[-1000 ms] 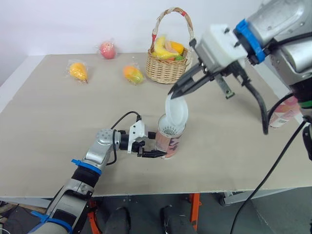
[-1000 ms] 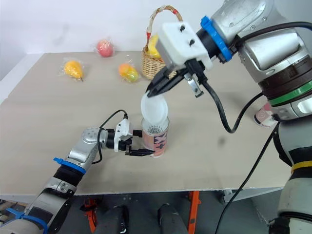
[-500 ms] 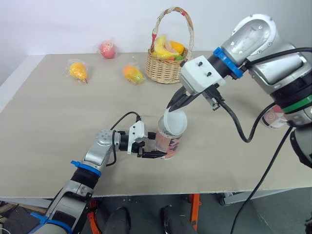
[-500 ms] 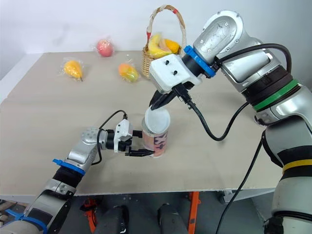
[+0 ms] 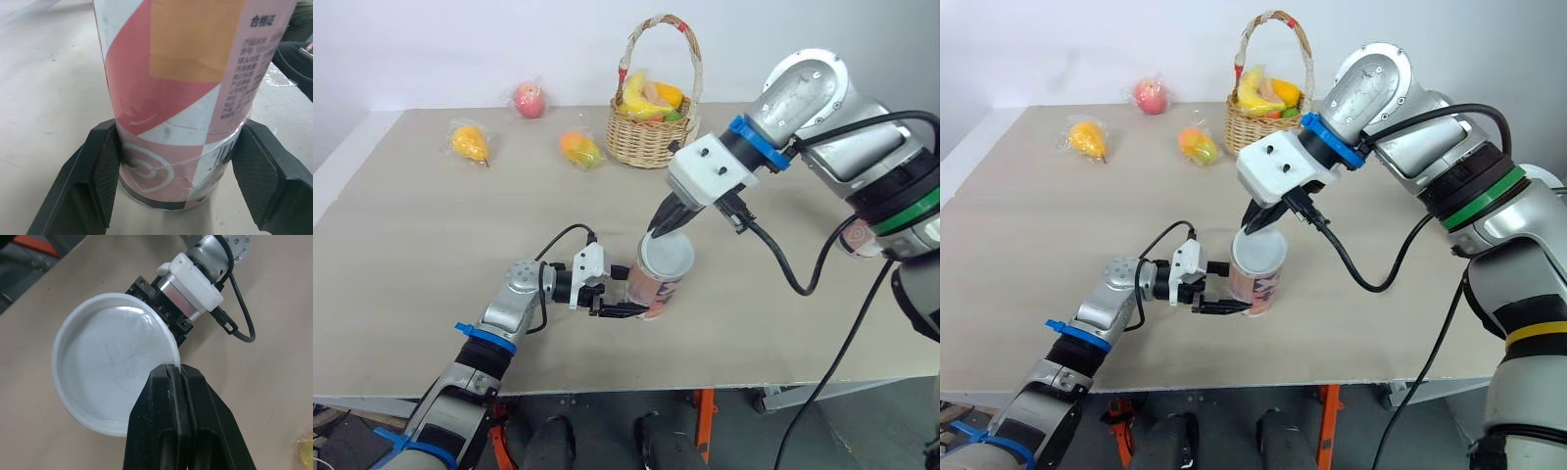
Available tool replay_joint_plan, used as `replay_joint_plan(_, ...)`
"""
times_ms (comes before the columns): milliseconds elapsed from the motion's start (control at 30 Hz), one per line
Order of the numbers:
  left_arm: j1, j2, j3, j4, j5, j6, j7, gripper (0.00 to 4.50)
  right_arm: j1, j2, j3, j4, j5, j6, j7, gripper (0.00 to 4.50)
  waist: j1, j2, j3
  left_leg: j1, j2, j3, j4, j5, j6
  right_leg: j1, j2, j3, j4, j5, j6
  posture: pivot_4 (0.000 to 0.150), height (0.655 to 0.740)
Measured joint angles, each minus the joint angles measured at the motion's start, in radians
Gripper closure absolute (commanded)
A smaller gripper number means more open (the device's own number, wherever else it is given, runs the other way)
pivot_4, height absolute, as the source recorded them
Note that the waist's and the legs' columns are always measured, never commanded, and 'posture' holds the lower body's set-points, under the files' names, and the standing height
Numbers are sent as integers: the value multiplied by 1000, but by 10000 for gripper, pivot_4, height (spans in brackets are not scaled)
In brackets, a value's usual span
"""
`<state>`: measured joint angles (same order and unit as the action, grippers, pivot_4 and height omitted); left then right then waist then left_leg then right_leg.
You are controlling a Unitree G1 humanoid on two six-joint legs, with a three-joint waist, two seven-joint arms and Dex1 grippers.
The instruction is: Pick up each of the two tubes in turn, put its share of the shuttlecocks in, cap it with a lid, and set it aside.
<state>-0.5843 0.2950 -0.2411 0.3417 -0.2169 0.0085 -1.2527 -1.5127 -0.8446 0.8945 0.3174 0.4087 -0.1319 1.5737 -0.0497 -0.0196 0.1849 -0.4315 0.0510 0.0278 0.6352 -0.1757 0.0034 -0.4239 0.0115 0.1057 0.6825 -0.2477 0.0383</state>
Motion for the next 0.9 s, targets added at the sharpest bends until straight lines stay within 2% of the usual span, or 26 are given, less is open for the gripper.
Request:
replay_joint_plan(133, 1, 1, 0, 0, 0, 4, 0, 13333, 3, 9, -6, 6, -20, -28, -1, 44687, 0, 0, 0, 0, 0, 0, 0, 0, 0, 0, 0, 0, 0, 0, 0, 1500, 7400)
replay_joint_plan(167, 1, 1, 0, 0, 0, 12, 2, 13333, 3, 25, -12, 17, -46, -55, -1, 39487, 0, -1, -1, 0, 0, 0, 0, 0, 0, 0, 0, 0, 0, 0, 0, 1500, 7400)
replay_joint_plan(233, 3, 4, 1, 1, 0, 16, 5, 13333, 11, 50, -31, 29, -87, -85, 0, 35035, 0, -1, -1, 0, 0, 0, 0, 0, 0, 0, 0, 0, 0, 0, 0, 1500, 7400)
replay_joint_plan(333, 4, 7, 2, 0, -1, 20, 8, 13333, 30, 82, -77, 54, -135, -106, 0, 19261, 0, -3, -2, 1, 1, 0, 1, 0, 0, 1, 0, -1, 0, 1, 0, 1500, 7400)
replay_joint_plan(367, 4, 7, 2, 0, -1, 21, 8, 13333, 33, 84, -83, 54, -139, -106, 0, 19261, 0, -3, -2, 1, 1, 0, 1, 0, 0, 1, 0, -1, 0, 1, 0, 1500, 7400)
replay_joint_plan(400, 4, 8, 2, 0, -1, 21, 8, 13333, 37, 85, -90, 53, -139, -104, 0, 17254, 0, -3, -2, 1, 1, 0, 1, 0, 0, 1, 0, -1, 0, 1, -1, 1500, 7400)
replay_joint_plan(433, 4, 8, 2, 0, -1, 22, 8, 13333, 41, 84, -94, 50, -138, -99, 0, 12714, 0, -3, -2, 1, 1, 0, 1, 0, 0, 1, 0, -1, 1, 1, -1, 1500, 7400)
replay_joint_plan(600, 4, 10, 4, 0, -2, 22, 7, 13333, 56, 74, -113, 37, -106, -20, 1, 12714, 0, -3, -2, 2, 2, 0, 1, 0, 0, 1, 1, -1, 1, 2, -2, 1500, 7400)
replay_joint_plan(767, 4, 10, 4, 1, -6, 22, 6, 13333, 71, 91, -209, 42, -15, 105, 1, 12714, 0, -3, -2, 1, 2, 0, 1, 0, 0, 0, 1, -2, 1, 4, -7, 1500, 7400)
replay_joint_plan(867, 4, 11, 4, 1, -8, 21, 6, 13333, 71, 78, -357, 36, 111, 276, 1, 21194, 1, -3, -2, 0, 1, 0, 1, 0, 0, 1, 0, -1, 1, 4, -7, 1500, 7400)
replay_joint_plan(900, 3, 12, 4, 1, -8, 21, 6, 13333, 75, 68, -377, 27, 122, 300, 1, 27425, 1, -3, -2, 1, 1, 0, 0, 0, 0, 1, 0, -1, 1, 4, -7, 1500, 7400)
